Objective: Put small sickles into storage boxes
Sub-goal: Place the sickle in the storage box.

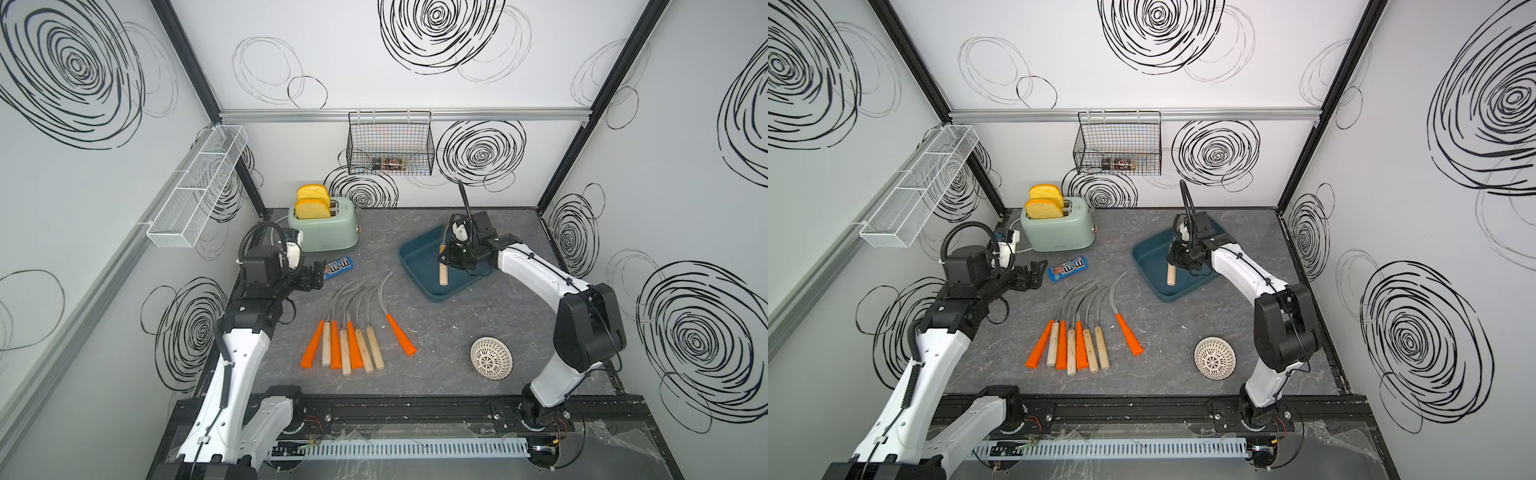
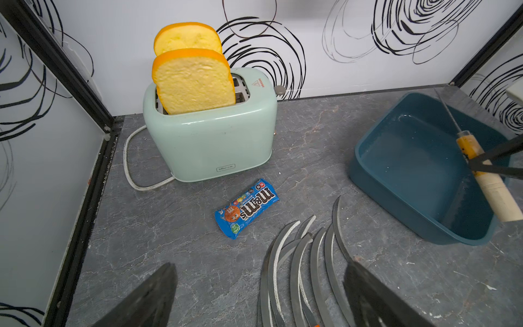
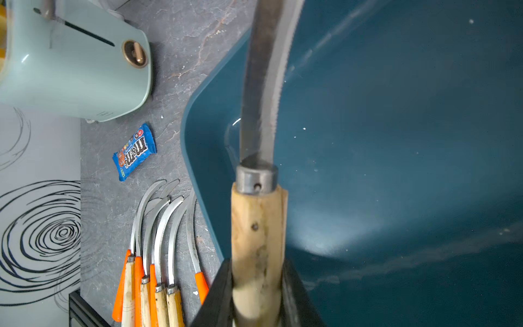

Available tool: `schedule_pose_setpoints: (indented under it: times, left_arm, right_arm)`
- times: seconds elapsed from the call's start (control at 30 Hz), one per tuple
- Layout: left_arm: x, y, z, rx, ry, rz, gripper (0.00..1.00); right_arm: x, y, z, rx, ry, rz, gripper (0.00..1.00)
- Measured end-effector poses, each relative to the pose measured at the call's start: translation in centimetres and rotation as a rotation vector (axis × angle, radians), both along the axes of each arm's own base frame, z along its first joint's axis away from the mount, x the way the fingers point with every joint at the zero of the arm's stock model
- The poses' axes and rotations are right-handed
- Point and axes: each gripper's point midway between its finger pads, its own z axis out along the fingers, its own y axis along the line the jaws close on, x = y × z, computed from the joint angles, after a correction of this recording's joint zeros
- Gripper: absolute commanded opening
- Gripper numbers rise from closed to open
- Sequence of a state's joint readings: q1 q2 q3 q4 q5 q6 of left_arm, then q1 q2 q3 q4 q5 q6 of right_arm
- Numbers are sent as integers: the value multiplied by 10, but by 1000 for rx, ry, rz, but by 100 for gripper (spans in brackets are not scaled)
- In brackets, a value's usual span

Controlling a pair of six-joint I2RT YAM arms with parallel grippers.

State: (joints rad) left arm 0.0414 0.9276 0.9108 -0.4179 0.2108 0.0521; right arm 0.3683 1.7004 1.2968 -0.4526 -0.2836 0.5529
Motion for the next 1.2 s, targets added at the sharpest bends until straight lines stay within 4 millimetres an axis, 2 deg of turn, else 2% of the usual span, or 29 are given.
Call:
schedule_pose_setpoints:
  times: [0.17, 0.6, 1.2]
  left_arm:
    - [0, -1, 0, -2, 0, -3, 96]
    - [1, -2, 6, -4, -11, -8, 96]
    - [5, -4, 7, -8, -5, -15, 96]
  right_arm:
    - [-1, -9, -15, 31, 44, -66, 0]
    - [13, -16, -10, 101, 47, -168, 0]
    - [20, -25, -37, 85, 110, -291, 0]
